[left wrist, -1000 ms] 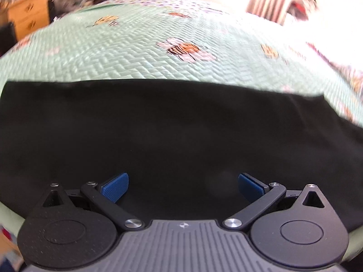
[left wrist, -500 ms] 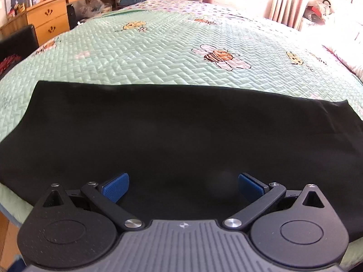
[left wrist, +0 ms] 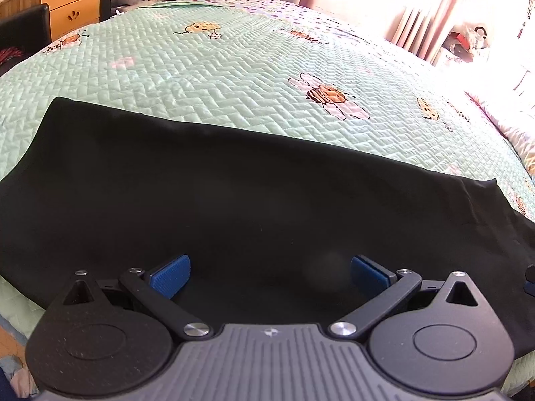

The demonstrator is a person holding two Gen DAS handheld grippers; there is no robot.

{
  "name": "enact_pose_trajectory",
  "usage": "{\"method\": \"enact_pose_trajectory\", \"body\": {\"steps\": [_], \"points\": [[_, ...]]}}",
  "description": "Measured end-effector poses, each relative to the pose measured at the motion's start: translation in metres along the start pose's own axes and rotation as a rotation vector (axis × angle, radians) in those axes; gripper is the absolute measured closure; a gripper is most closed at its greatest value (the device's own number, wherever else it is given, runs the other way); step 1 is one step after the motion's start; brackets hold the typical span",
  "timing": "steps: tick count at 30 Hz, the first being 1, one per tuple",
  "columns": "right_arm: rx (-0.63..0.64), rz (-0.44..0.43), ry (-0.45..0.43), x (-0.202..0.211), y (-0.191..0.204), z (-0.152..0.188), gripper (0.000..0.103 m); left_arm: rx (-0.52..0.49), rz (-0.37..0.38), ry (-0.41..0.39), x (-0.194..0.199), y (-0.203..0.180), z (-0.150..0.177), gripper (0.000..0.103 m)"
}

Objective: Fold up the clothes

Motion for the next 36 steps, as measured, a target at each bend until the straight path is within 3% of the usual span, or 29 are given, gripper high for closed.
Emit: {"method": "enact_pose_trajectory", "body": {"steps": [5, 9, 13, 17, 27, 36], "points": [[0.011, -0.186, 0.037, -0.004, 0.043, -0.001, 0.026, 0.016, 0.004, 0.001, 0.003, 0.005, -0.001, 0.001], [-0.05, -0.347, 0.125, -0.017, 0.072, 0.005, 0.026, 0.03, 0.004, -0.003, 0.004, 0.011, -0.002, 0.001], [-0.134, -0.432, 0.229, -0.041, 0.085, 0.018, 0.026, 0.032, 0.013, -0.005, 0.004, 0.015, -0.002, 0.001], [-0.234, -0.423, 0.28, -0.061, 0.075, 0.033, 0.027, 0.028, 0.024, -0.004, 0.003, 0.019, -0.001, 0.001], [-0.331, -0.361, 0.205, -0.069, 0.058, 0.022, 0.031, 0.116, 0.103, -0.034, 0.005, 0.045, -0.009, 0.001], [-0.282, -0.313, 0.174, -0.058, 0.051, 0.025, 0.032, 0.117, 0.046, -0.039, 0.025, 0.038, -0.003, 0.001]]}}
Point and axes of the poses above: each gripper's, at about its wrist camera, not at the fingertips, and x roughly against the way its jaws point, y to its left, z to its underside, the point moved 5 cm from there along -x, roughly the way its jaws point, and after that the axes turned 5 degrees about z, right-handed, at the moved point
